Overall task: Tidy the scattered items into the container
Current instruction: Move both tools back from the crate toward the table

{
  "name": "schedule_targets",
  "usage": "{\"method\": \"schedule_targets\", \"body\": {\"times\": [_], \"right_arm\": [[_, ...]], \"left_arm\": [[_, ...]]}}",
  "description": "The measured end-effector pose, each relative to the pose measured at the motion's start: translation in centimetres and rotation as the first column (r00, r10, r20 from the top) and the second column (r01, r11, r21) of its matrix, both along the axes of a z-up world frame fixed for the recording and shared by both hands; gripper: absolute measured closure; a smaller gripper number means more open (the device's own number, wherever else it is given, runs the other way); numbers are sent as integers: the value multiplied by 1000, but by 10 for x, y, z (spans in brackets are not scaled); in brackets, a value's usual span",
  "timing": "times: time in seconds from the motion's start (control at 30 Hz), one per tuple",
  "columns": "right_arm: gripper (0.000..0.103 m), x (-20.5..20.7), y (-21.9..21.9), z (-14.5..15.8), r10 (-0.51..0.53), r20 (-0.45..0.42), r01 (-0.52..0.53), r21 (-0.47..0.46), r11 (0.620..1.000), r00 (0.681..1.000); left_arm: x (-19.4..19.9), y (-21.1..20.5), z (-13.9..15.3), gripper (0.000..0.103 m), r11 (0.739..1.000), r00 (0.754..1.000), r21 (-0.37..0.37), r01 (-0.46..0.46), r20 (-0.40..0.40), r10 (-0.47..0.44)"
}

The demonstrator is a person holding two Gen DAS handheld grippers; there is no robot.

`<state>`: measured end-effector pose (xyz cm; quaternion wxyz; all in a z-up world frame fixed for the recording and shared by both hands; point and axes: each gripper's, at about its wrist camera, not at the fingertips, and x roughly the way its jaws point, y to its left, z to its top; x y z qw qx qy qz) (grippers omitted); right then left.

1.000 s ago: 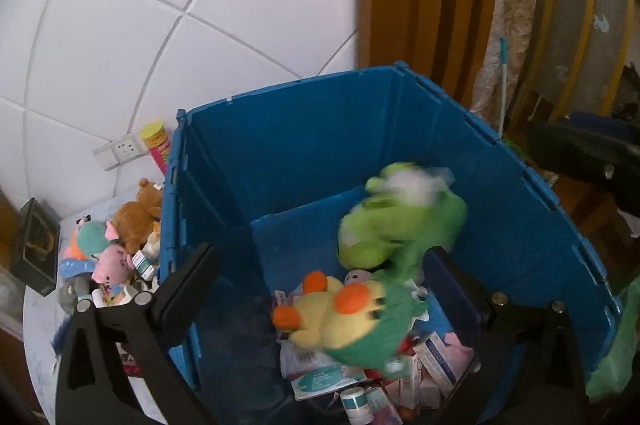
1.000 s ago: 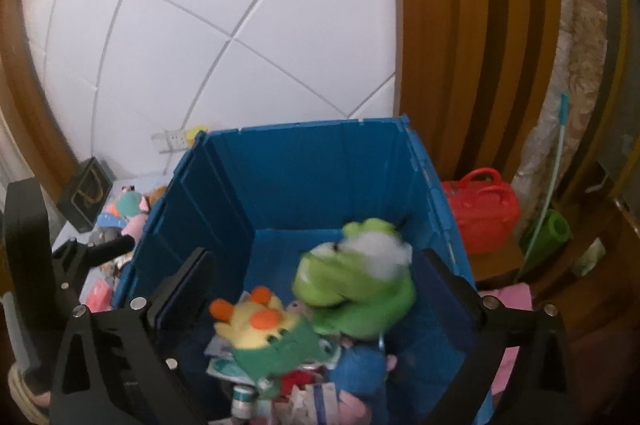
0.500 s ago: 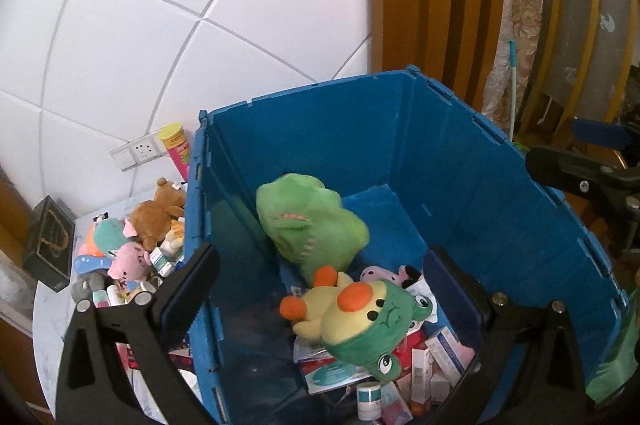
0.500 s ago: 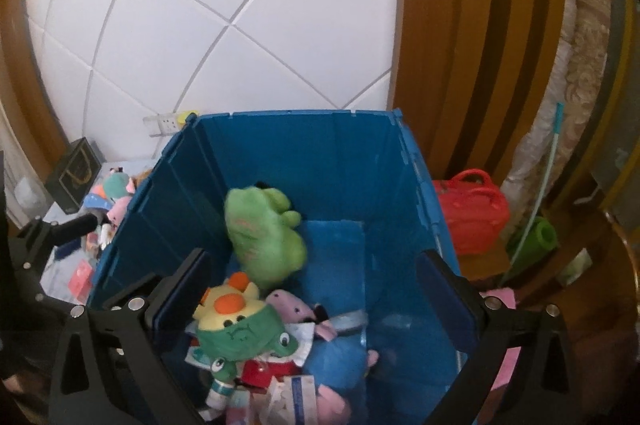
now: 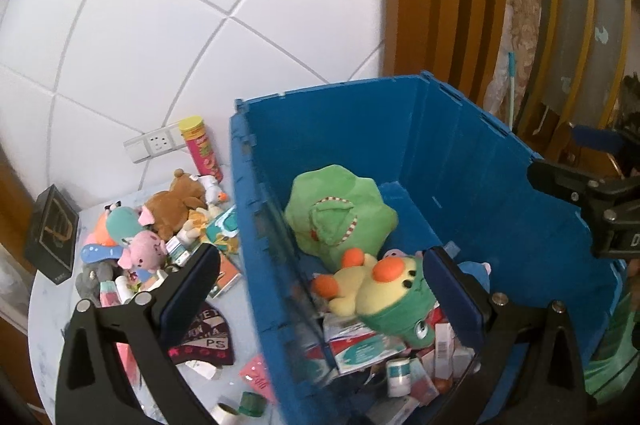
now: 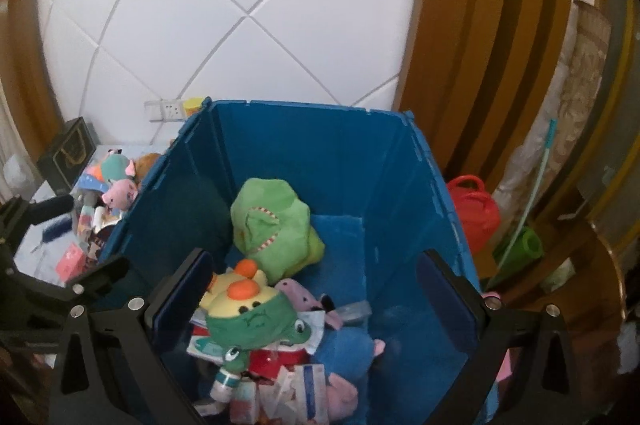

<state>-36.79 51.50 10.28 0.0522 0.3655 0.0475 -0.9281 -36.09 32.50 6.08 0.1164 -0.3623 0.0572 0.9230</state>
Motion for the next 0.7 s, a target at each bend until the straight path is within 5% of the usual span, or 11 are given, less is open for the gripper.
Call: {"method": "schedule_targets", "body": {"times": [0.7], "right_arm": [[0,79,-211,-38,87,-108,-96,-76,992,990]], "left_arm": [[84,-243,-45,0,988,987,-4,-154,-45,154]]}}
